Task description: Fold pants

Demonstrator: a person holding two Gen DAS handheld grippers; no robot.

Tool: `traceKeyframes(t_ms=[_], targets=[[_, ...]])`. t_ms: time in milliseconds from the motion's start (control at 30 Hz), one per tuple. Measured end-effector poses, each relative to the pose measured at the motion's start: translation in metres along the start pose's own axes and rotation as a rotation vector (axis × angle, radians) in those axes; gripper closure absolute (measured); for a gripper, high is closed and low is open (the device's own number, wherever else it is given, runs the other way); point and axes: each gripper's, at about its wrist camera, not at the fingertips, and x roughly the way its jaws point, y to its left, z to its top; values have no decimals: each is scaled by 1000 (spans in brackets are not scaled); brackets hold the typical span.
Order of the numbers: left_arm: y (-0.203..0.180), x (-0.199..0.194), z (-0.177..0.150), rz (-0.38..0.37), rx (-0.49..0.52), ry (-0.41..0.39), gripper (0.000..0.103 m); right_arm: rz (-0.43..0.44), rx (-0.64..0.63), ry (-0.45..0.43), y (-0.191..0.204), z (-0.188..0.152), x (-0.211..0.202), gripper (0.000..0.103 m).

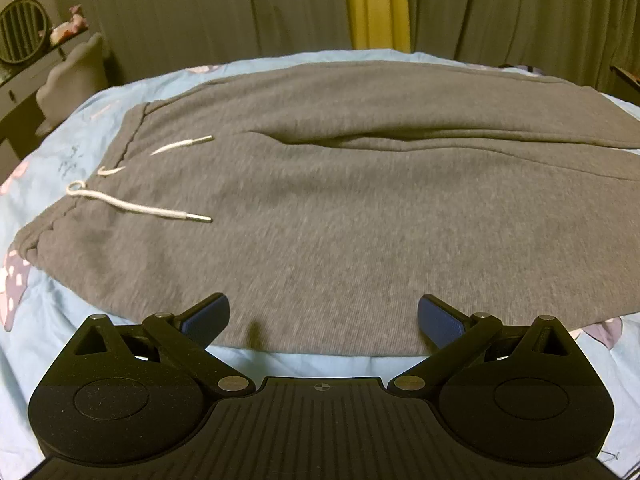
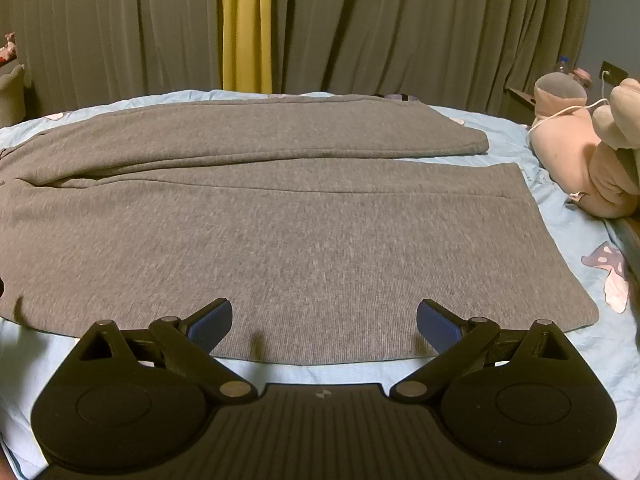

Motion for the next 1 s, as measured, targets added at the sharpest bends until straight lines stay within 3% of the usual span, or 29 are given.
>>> traceKeyframes(t_ms=[1000], targets=[[0,1,-1,-1,-10,14,0,2,2,2,-1,-1,1,4]])
